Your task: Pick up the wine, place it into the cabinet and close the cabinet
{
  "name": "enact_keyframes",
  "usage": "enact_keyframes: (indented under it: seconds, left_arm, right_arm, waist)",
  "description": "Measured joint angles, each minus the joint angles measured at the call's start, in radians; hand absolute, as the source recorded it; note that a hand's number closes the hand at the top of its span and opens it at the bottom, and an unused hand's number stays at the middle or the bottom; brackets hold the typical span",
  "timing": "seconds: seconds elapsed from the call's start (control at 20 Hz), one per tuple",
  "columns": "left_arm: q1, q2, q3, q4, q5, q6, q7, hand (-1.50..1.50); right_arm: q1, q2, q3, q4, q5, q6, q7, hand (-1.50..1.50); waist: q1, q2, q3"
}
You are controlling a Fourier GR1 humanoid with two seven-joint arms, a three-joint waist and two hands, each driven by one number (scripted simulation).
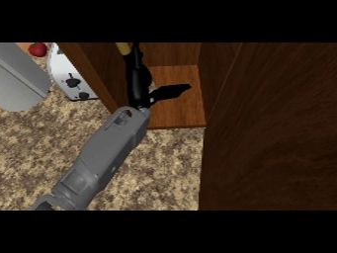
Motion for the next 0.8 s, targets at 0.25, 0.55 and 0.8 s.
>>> enact_keyframes:
  seconds: [0.25,0.55,0.8]
  left_arm:
    - [0.069,0.000,-0.047,-0.101,0.041,-0.037,-0.021,-1.50]
    - [0.173,0.006,-0.111,-0.272,0.019,-0.075,0.014,-1.50]
    - [0.293,0.025,-0.172,-0.488,0.002,-0.085,0.075,-1.50]
  right_arm:
    - [0.008,-0.008,-0.003,-0.003,0.005,-0.012,-0.006,-1.50]
    - [0.001,-0.008,0.015,-0.008,0.017,-0.043,0.001,-1.50]
    - [-0.009,-0.005,0.029,-0.009,0.031,-0.074,0.009,-1.50]
  waist:
    - [0.018,-0.006,0.001]
    - [0.041,-0.012,0.001]
    - [0.054,-0.015,0.001]
